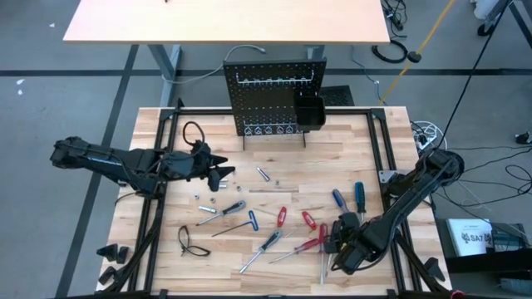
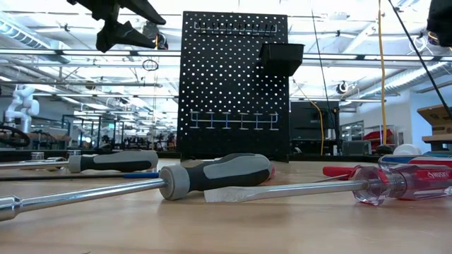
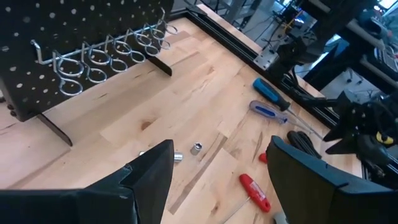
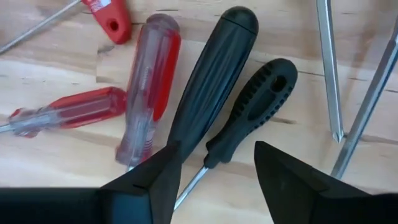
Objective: Hang tools onto peg board
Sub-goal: Hang the black screwdriver on the pegboard
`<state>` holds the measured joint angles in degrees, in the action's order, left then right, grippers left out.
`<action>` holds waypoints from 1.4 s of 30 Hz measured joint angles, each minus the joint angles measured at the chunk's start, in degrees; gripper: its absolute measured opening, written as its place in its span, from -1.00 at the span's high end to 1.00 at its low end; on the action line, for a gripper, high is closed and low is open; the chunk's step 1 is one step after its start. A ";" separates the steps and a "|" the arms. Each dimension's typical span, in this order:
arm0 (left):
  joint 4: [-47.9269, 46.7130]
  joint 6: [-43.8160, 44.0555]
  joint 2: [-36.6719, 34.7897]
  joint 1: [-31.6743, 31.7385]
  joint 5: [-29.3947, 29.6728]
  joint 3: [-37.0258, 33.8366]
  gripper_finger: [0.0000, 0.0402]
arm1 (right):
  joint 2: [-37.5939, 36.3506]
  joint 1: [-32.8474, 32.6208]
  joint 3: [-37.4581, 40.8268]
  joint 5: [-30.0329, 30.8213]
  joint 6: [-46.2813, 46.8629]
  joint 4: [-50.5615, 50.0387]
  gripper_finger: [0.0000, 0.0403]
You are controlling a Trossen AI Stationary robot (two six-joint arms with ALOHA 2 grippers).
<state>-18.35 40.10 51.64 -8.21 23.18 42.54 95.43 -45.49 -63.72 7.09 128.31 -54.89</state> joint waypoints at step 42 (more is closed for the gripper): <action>-1.60 1.16 0.00 -0.07 -3.58 0.00 -0.27 | 11.29 1.27 -0.17 -8.32 -0.63 4.67 0.88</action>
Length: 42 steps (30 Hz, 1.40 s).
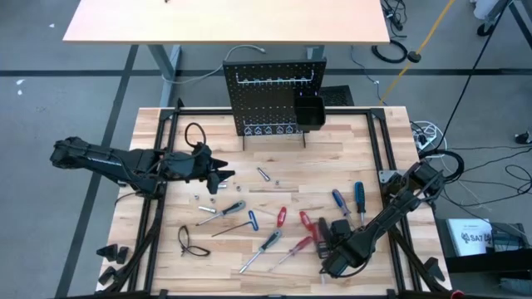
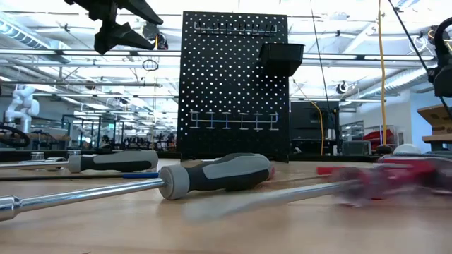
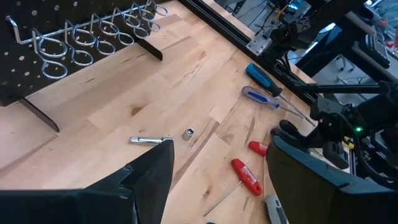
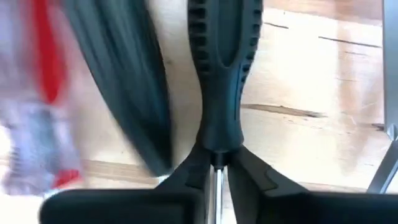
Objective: Hang tools onto peg board
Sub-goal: Hang the black screwdriver on the pegboard
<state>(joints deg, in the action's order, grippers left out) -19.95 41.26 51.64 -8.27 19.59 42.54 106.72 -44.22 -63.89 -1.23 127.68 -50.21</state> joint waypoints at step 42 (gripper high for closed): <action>47.21 -0.27 17.78 -0.19 -17.25 0.04 -0.27 | -28.18 22.86 0.12 30.18 -91.59 34.25 0.91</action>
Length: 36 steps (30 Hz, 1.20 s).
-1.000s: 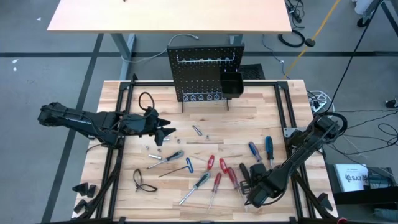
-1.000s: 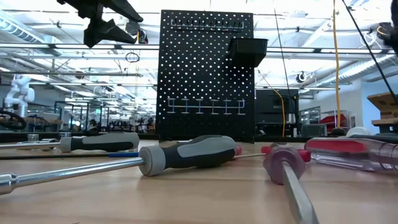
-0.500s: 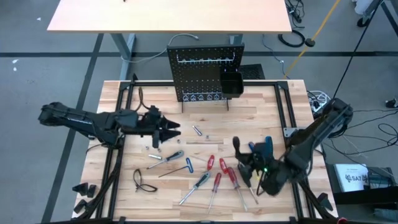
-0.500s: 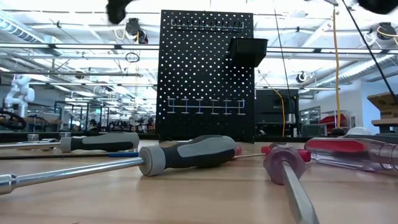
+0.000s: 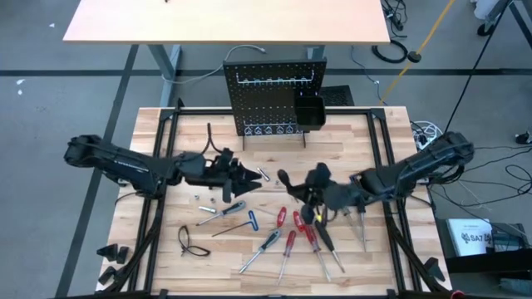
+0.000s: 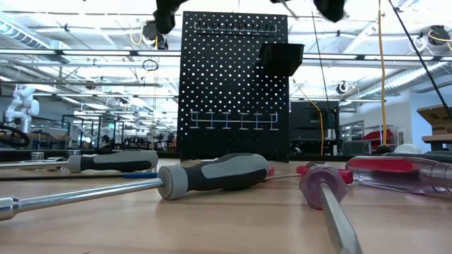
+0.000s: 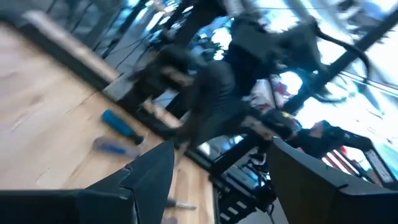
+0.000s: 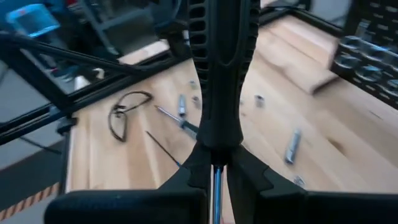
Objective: Hang tools onto peg board
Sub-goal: Hang the black screwdriver on the pegboard
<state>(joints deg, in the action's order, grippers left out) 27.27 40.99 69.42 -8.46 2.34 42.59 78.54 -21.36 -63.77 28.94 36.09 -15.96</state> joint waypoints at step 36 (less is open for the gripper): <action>4.60 -10.46 5.01 0.12 7.06 -0.02 0.45 | 8.33 5.28 -0.02 -6.81 -5.04 14.43 0.91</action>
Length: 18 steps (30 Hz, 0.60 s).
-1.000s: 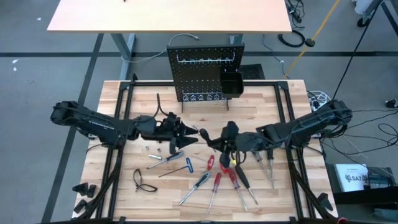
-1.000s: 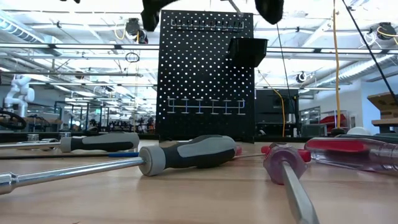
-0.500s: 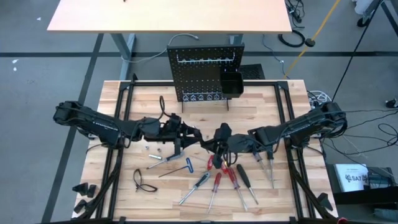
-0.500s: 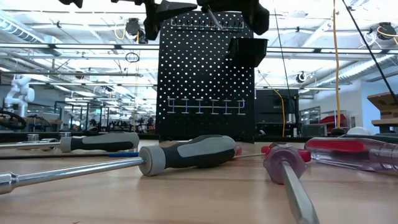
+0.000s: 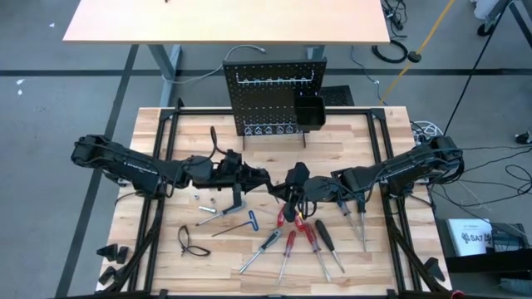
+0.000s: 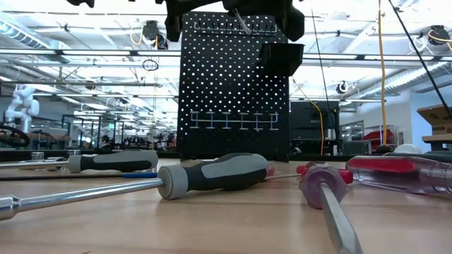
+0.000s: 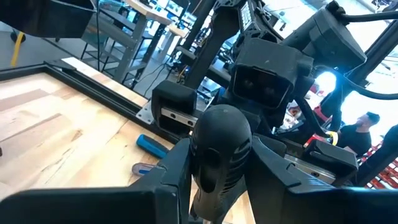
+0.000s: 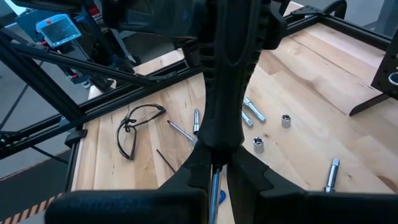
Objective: Hang tools onto peg board
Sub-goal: Hang the black screwdriver on the pegboard
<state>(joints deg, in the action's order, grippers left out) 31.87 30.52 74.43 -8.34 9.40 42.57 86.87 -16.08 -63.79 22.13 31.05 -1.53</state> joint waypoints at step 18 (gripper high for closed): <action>-5.62 -17.82 -5.37 -0.59 -1.83 0.00 0.45 | -3.44 -0.13 0.00 0.06 4.10 -6.89 0.13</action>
<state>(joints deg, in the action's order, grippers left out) 26.25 12.70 69.06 -8.93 7.56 42.57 83.43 -16.21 -63.79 22.19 35.14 -8.42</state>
